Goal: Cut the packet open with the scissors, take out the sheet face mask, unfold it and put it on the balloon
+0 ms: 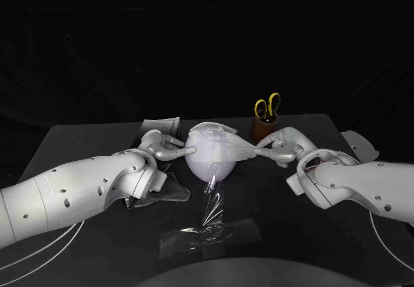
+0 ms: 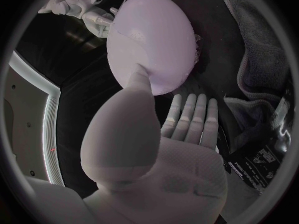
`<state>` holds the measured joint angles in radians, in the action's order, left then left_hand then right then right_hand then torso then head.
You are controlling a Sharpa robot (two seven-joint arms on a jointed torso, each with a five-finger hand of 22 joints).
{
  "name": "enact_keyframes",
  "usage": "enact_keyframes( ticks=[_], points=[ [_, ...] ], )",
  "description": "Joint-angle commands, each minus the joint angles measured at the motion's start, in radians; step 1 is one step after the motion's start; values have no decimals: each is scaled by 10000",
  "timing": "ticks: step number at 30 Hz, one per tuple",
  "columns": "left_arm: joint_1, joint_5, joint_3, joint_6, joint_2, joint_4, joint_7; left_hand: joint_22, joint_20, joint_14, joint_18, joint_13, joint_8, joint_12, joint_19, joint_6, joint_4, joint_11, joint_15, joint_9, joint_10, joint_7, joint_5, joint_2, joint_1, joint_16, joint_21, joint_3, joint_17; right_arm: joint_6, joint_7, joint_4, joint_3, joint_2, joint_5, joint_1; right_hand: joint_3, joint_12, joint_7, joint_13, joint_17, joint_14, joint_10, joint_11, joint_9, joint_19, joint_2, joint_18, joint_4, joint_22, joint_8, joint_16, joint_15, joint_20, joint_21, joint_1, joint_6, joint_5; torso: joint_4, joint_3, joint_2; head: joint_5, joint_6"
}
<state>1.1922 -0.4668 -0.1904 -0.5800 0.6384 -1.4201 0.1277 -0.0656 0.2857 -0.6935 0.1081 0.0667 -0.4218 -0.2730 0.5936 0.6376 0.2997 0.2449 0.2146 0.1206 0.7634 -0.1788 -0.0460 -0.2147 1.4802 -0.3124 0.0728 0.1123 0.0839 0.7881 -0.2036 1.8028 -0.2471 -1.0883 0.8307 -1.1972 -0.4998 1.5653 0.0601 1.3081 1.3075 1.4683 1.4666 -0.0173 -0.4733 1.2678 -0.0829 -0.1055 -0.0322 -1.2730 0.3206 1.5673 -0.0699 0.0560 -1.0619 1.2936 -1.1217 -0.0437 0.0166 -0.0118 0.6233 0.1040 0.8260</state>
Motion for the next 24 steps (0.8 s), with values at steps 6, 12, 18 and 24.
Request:
enact_keyframes(
  ticks=[6,12,18,24],
  points=[
    [-24,-82,-21,-41,-114,128,242,13,35,-92,-90,11,-48,-38,8,65,-8,-10,-11,15,52,-1152,-42,78,35,-32,-4,-63,11,-621,-153,-18,0,-142,288,-43,-6,55,-145,2626,2633,1025,1042,-96,-46,64,6,-74,-69,-16,43,35,-80,-31,-57,45,-195,-50,-2,-3,2,44,-5],
    [-25,-84,-22,-42,-135,153,240,13,35,-92,-90,11,-48,-38,8,65,-8,-10,-11,15,52,-1152,-42,78,35,-32,-4,-63,11,-1242,-363,87,-1,-241,390,-54,-8,55,-145,2626,2633,1025,1042,-95,-49,56,-4,-77,-77,-10,45,35,-79,-31,-44,37,-195,-50,8,-1,-1,81,-12],
    [-25,-84,-22,-40,-143,169,242,15,36,-88,-91,8,-53,-39,-9,60,-8,-8,-9,17,47,-1155,-42,84,53,-24,-7,-87,10,-1901,-678,293,-2,-400,551,-56,-8,55,-145,2626,2633,1025,1042,-95,-51,42,-11,-81,-80,3,46,35,-78,-31,-20,30,-194,-50,7,-7,0,91,-12],
    [-25,-85,-22,-47,-139,175,245,17,37,-87,-92,7,-54,-39,-20,58,-8,-7,-8,17,45,-1155,-42,85,60,-20,-9,-94,9,-2151,-867,465,-4,-525,660,-56,-6,55,-144,2626,2633,1025,1042,-95,-53,32,-20,-84,-81,11,47,35,-78,-31,-5,18,-193,-50,6,-6,2,106,-5]
  ],
)
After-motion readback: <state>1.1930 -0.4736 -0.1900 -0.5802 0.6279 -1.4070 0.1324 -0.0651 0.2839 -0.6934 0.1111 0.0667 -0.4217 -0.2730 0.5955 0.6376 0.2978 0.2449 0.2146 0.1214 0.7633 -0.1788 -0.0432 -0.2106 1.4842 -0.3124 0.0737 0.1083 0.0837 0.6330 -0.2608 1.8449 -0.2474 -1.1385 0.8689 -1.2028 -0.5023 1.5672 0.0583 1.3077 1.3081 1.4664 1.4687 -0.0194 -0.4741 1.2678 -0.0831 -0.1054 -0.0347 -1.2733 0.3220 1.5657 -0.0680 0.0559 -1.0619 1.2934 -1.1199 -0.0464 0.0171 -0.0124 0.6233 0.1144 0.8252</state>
